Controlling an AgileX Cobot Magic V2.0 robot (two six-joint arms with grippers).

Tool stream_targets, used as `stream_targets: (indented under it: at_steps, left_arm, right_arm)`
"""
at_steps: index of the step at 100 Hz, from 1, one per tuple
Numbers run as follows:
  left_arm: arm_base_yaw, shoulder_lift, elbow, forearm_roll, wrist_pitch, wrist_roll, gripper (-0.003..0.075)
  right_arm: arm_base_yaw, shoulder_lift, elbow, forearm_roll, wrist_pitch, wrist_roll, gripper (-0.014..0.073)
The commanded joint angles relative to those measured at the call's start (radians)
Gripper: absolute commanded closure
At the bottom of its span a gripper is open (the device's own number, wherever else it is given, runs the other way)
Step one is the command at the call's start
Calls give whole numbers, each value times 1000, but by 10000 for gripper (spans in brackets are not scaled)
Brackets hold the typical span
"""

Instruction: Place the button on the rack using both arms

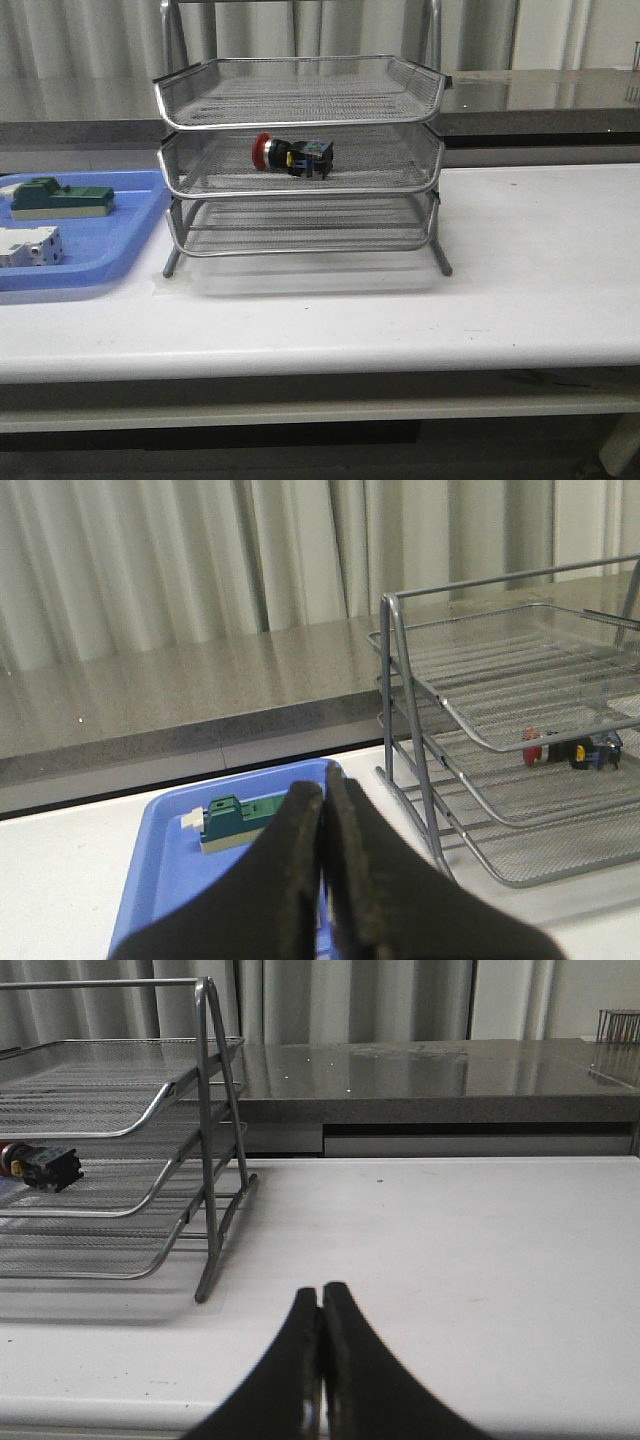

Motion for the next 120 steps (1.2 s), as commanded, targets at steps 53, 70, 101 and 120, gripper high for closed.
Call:
stream_targets:
  at_steps: [53,70,101,120]
  left_arm:
    - [109,-271,232,99,-66,-195,716]
    - [109,-271,259,122,-54,-245,716]
    - [109,-271,259,126,-54,-245,716]
    - [109,-271,259,126,-54,-245,716]
  right_arm:
    - [-6,-20,-17,1,-84,-2,651]
    - [-6,-20,-17,1,-84,-2,651]
    - [-6,-20,-17,1,-84,-2,651]
    - [-6,-20,-17,1,-84,-2,651]
